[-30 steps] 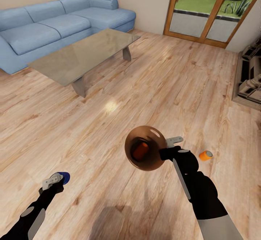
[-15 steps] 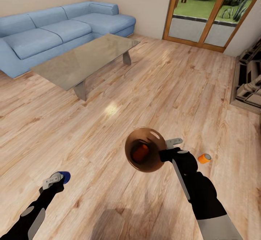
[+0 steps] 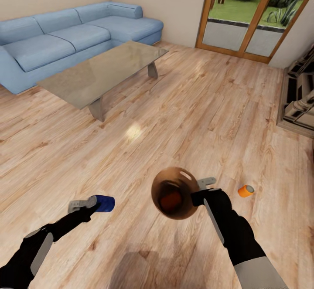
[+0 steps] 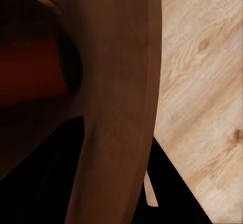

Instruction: Put the three can of soda from the living room inside the tash can in the kitchen.

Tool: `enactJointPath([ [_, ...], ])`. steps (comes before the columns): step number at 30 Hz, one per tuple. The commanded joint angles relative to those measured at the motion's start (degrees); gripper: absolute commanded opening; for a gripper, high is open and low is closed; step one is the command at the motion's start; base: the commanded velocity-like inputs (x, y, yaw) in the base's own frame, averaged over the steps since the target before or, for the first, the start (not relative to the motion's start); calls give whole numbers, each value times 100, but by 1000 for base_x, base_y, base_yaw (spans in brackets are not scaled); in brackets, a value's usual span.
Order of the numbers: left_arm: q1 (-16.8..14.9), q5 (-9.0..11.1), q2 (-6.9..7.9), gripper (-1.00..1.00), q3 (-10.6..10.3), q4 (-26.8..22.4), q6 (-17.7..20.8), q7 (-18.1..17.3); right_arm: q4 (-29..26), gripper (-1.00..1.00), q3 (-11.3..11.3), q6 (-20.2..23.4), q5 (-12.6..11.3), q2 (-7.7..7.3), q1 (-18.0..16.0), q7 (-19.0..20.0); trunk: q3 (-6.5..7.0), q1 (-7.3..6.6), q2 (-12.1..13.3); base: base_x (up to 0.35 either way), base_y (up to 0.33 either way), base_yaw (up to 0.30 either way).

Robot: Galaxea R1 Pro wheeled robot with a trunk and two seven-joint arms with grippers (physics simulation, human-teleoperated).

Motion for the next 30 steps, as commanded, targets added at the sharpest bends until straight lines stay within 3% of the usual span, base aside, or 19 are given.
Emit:
enactJointPath([
  [1, 1, -8, 5, -100, 1, -55, 99, -89, 35, -100, 6, -9, -88, 3, -3, 7, 1, 0, 0, 0, 0, 0],
  [7, 1, -7, 23, -100, 3, -354, 747, -895, 351, -100, 20, -152, -87, 17, -4, 7, 1, 0, 0, 0, 0, 0],
  [9, 1, -5, 49, -100, 3, -549, 1121, -1395, 517, -100, 21, -187, -93, 20, -9, 7, 1, 0, 0, 0, 0, 0],
  [11, 1, 0, 60, -100, 9, -680, 1255, -1555, 573, -100, 22, -196, -95, 22, -9, 7, 1, 0, 0, 0, 0, 0],
  [17, 1, 21, 63, -100, 5, -798, 1357, -1664, 875, -100, 36, -276, -96, 35, -12, 4, 1, 0, 0, 0, 0, 0],
  [23, 1, 29, 59, -100, 0, -807, 1371, -1671, 1407, -100, 33, -734, -88, 38, -16, -8, 1, 0, 0, 0, 0, 0],
  [30, 1, 33, 59, -100, 0, -933, 1634, -1745, 1621, -100, 31, -807, -87, 38, -20, -18, 1, 0, 0, 0, 0, 0],
])
